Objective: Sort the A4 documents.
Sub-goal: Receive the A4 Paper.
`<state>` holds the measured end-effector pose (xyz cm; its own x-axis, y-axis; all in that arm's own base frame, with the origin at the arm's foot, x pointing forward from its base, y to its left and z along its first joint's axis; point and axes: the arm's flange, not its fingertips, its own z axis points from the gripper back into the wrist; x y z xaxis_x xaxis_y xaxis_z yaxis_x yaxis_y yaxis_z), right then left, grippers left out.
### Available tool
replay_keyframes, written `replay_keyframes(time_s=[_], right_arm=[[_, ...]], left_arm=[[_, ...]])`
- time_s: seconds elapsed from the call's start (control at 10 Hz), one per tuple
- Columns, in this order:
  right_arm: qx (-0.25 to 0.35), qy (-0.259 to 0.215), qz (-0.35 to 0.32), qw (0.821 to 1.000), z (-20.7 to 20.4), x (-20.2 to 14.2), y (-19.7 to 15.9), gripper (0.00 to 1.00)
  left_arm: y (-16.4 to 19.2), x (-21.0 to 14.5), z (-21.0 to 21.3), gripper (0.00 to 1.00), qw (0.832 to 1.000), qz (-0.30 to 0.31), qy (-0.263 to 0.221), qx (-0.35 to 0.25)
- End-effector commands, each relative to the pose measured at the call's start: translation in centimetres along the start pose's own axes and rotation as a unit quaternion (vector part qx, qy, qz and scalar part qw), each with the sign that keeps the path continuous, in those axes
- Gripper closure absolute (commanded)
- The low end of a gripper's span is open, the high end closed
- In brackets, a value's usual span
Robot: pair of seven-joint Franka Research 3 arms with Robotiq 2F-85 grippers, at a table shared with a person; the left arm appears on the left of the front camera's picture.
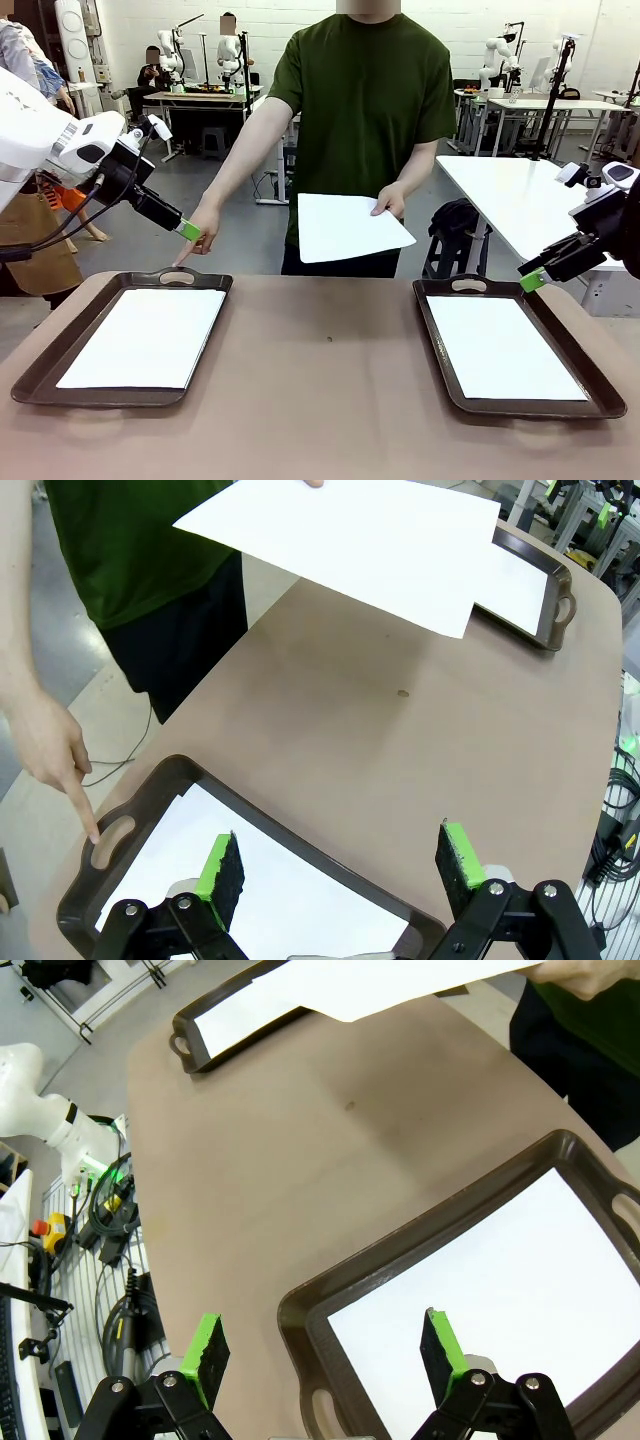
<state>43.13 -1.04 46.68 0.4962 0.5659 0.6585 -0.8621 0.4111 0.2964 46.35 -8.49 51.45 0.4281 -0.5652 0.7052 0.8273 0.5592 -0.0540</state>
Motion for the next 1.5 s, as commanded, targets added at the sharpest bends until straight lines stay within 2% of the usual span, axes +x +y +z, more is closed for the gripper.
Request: replay_keyframes(time_s=[0.0, 0.2, 0.5, 0.8, 1.0, 1.4], right_arm=[[-0.001, 0.002, 0.005, 1.000, -0.1, -0.1, 0.0, 0.00], [-0.001, 0.002, 0.005, 1.000, -0.1, -0.1, 0.0, 0.00], [-0.001, 0.002, 0.005, 1.000, -0.1, -0.1, 0.0, 0.00], [-0.001, 0.002, 0.005, 1.000, -0.1, -0.1, 0.0, 0.00], [-0.001, 0.002, 0.005, 1.000, -0.1, -0.1, 0.0, 0.00], [-0.001, 0.002, 0.005, 1.000, -0.1, -0.1, 0.0, 0.00]], left_arm=[[0.0, -0.1, 0.0, 0.00, 1.000, -0.009, -0.001, -0.001], [0.0, 0.0, 0.0, 0.00, 1.000, 0.000, 0.000, 0.000], [2.2, -0.1, -2.6, 0.00, 0.984, 0.155, -0.031, -0.077], [3.7, 0.2, -5.0, 0.00, 0.964, 0.234, -0.051, -0.113], [4.1, 1.3, -7.2, 0.00, 0.962, 0.240, -0.061, -0.119], [5.8, 2.1, -11.3, 0.00, 0.937, 0.301, -0.110, -0.136]])
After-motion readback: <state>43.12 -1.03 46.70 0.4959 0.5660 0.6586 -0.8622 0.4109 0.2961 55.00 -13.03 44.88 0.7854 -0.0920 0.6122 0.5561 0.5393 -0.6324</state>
